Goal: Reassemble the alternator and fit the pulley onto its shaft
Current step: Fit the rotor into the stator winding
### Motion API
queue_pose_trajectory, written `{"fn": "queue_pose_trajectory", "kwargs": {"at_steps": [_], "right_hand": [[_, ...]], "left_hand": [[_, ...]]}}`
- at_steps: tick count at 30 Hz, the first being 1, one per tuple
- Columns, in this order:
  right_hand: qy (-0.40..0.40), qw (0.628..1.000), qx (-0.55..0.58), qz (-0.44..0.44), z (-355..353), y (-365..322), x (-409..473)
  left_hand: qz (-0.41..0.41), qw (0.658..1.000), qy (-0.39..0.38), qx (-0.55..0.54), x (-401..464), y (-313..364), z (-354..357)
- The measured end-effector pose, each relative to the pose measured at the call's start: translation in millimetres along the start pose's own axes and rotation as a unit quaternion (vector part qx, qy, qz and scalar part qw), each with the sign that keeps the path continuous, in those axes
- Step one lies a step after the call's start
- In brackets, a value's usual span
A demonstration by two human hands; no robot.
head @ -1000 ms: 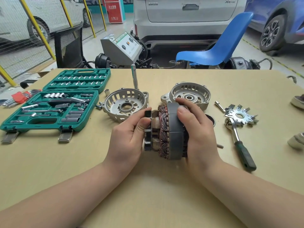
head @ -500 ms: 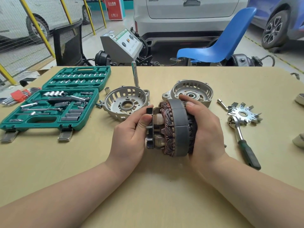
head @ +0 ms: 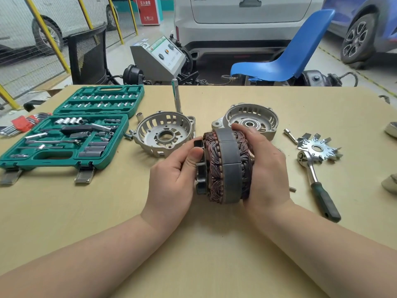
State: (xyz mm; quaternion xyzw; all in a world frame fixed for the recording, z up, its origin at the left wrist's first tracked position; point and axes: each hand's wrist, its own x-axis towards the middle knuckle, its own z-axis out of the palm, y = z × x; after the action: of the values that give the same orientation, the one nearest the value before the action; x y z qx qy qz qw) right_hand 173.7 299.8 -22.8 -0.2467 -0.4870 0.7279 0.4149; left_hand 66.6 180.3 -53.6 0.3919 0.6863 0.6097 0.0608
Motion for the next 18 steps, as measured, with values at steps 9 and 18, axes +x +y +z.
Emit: {"fn": "queue_pose_trajectory", "kwargs": {"at_steps": [9,18], "right_hand": [[0.052,0.999,0.001,0.018,4.4,1.6,-0.2],[0.043,0.999,0.021,0.02,6.6,0.4,-2.3]], "left_hand": [[-0.013,1.0,0.003,-0.028,1.1,-1.0,1.8],[0.004,1.0,0.026,0.001,-1.7,-0.9,1.9]]}}
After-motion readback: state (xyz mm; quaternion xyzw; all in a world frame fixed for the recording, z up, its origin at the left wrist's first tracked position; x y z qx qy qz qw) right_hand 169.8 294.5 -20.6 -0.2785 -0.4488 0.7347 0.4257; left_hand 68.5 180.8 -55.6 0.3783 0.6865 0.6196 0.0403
